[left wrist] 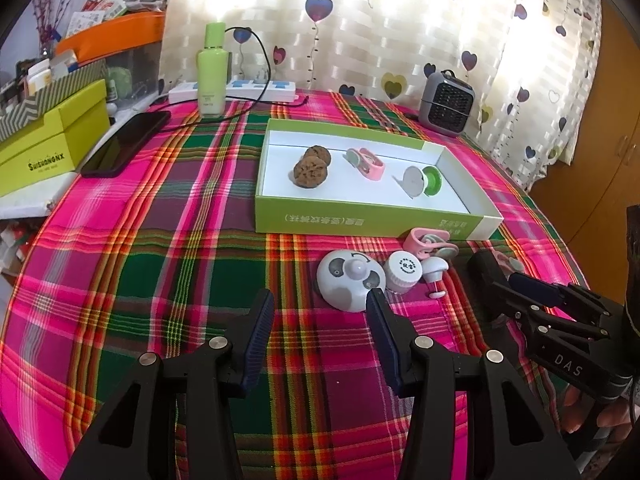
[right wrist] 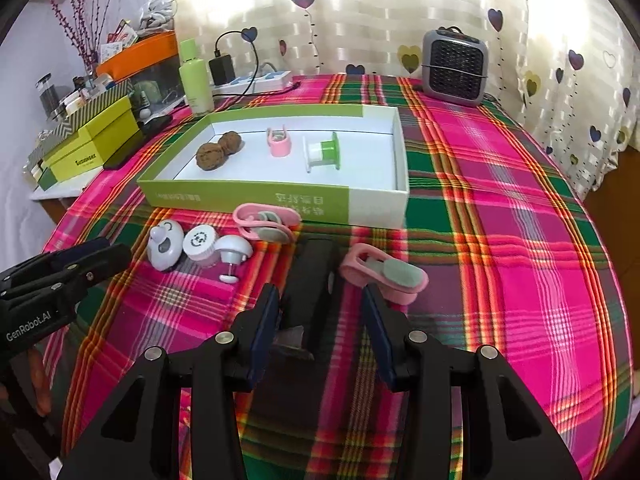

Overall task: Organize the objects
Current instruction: 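Lift both open grippers out of the tray toward the objects on the cloth, then grasp the black cylinder with the right gripper while the left gripper approaches the white panda-face ball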

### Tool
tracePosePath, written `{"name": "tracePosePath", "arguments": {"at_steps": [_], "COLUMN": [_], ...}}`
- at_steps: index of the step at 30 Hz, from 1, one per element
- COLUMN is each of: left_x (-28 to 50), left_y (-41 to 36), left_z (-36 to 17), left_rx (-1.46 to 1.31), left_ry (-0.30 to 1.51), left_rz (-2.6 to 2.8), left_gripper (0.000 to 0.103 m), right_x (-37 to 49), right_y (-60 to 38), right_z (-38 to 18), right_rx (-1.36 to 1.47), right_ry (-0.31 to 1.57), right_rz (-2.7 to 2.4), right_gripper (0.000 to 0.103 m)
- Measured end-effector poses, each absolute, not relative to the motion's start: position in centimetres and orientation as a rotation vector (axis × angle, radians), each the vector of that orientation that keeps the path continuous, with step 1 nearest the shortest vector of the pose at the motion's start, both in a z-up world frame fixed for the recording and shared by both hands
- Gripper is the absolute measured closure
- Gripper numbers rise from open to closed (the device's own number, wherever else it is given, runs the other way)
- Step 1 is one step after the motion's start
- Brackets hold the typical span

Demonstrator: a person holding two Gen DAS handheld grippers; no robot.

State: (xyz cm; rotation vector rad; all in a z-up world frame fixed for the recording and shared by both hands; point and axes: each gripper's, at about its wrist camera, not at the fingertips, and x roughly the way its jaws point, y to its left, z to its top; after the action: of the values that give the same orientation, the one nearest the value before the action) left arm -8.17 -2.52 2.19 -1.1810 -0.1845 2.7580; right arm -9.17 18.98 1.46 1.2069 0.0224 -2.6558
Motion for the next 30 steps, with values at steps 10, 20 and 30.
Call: {"name": "tracePosePath", "arguments": {"at_steps": [10, 20, 30], "left_x": [-8.2, -9.0, -10.4], "left_y": [-2.1, -1.9, -1.2], "left_z": [2.0, 1.5, 1.4], "left_rx": [-1.198, -1.221, -1.245], "left_ry": [-0.183, -0.183, -0.136], "left_rz": [2.750, 2.713, 2.697], "left_gripper": [0.056, 0.054, 0.053], "right_x": [-9.0, -9.6, -10.0], "right_y": [19.9, 19.4, 19.5], "right_z": [1.1, 0.6, 0.5], "right_rx": [1.237, 1.252, 1.251], "right_ry": [0.035, 0.032, 0.015], "right_rz": [-2.670, -2.600, -2.591], "right_gripper": [0.059, 0.059, 0.059]}}
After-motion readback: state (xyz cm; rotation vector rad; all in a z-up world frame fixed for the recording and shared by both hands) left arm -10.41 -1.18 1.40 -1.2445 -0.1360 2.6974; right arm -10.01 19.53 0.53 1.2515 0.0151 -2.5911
